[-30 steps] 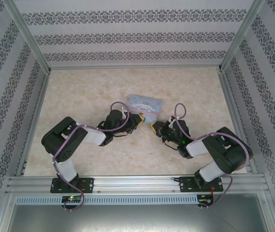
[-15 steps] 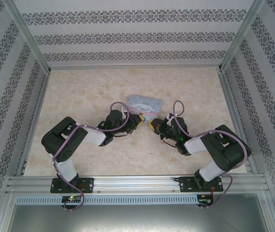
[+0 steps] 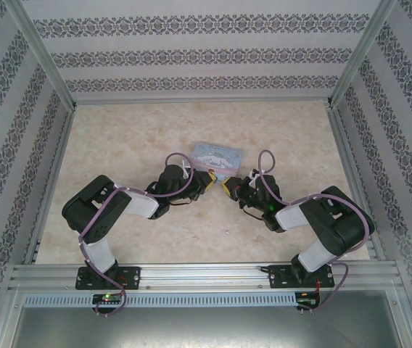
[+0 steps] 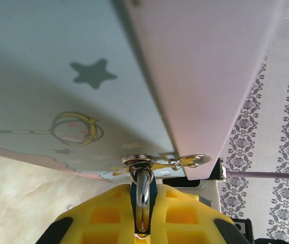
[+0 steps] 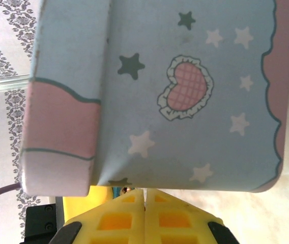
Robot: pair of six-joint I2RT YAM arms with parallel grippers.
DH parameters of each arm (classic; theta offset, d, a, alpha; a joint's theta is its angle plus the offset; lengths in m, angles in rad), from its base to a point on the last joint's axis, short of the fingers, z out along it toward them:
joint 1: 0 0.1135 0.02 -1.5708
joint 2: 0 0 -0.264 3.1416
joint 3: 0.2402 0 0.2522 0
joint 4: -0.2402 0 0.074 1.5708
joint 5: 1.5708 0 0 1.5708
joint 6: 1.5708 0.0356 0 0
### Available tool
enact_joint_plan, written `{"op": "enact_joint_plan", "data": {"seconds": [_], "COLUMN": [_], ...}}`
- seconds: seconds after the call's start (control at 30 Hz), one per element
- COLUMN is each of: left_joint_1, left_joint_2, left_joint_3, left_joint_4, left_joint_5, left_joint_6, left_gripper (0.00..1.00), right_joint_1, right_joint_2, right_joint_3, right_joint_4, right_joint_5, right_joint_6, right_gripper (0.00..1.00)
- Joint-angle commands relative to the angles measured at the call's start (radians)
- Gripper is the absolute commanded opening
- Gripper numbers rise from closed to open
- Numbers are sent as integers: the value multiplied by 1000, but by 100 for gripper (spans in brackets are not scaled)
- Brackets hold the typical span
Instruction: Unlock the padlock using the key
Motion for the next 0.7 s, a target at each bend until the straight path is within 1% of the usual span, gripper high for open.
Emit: {"op": "enact_joint_plan", "data": {"seconds": [0.0,0.07,0.67], "left_joint_1": [-16,-15,-17], "left_joint_2": [-20,-21,-26], "left_joint_3": [-2,-1,2], "left_joint_4": [24,23,27], "left_joint_5": [-19,-20,-20], "left_joint_6": [10,10,6], "left_gripper": [0,0,0], "right_joint_1": [16,18,44], "right_joint_2": [9,8,25], "right_joint_3": [18,50,65], "right_joint_4": [28,27,31], "right_joint_5": [-13,-14,-3], "right_joint_6": [-7,-7,1], "right_gripper": [0,0,0]}}
